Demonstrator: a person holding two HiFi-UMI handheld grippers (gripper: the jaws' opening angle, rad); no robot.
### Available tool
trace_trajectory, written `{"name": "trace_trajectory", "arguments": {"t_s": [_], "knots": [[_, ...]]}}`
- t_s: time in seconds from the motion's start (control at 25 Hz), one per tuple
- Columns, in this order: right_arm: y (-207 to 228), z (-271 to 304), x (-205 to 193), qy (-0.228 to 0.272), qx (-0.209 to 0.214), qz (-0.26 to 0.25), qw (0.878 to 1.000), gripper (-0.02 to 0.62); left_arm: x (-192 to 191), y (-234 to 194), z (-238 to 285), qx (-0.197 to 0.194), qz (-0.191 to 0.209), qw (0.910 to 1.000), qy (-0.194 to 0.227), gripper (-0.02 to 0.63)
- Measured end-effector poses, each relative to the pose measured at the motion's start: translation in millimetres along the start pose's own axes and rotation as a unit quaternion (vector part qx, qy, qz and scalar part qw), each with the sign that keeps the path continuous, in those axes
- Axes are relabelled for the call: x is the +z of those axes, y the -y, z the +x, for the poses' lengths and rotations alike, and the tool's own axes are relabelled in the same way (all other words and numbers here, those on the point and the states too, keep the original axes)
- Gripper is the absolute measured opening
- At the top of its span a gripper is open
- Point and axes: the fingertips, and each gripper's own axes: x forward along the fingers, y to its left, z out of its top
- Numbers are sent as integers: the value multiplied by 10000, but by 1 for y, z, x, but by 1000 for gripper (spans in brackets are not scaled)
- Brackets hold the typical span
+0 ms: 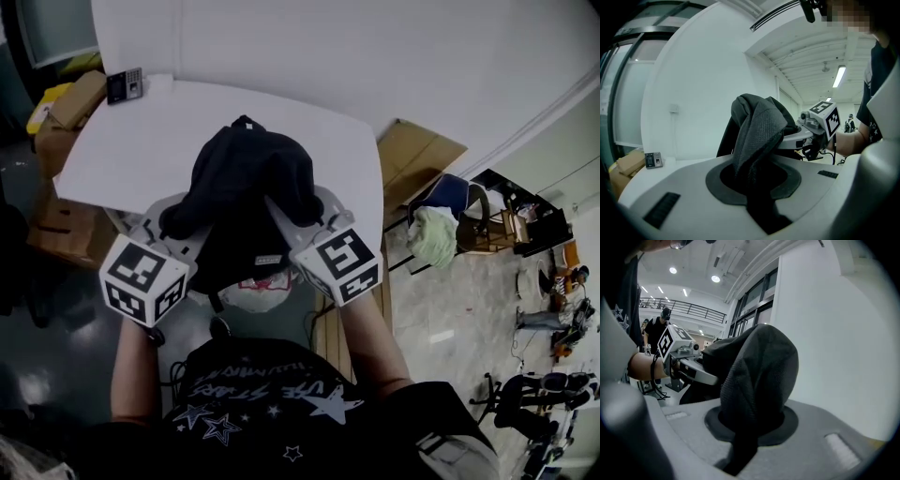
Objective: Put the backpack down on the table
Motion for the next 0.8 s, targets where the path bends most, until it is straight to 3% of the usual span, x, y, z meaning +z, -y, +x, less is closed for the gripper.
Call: {"name": "trace_trajectory", "arguments": {"t_s": [0.48, 0.8], "knots": [[22, 67, 10, -25, -414, 2, 9991, 54, 2, -74, 20, -259, 9, 9996, 109, 74], [53, 96, 8, -120, -268, -126, 9995, 54, 2, -101, 53, -163, -243, 9995, 97, 74]]}}
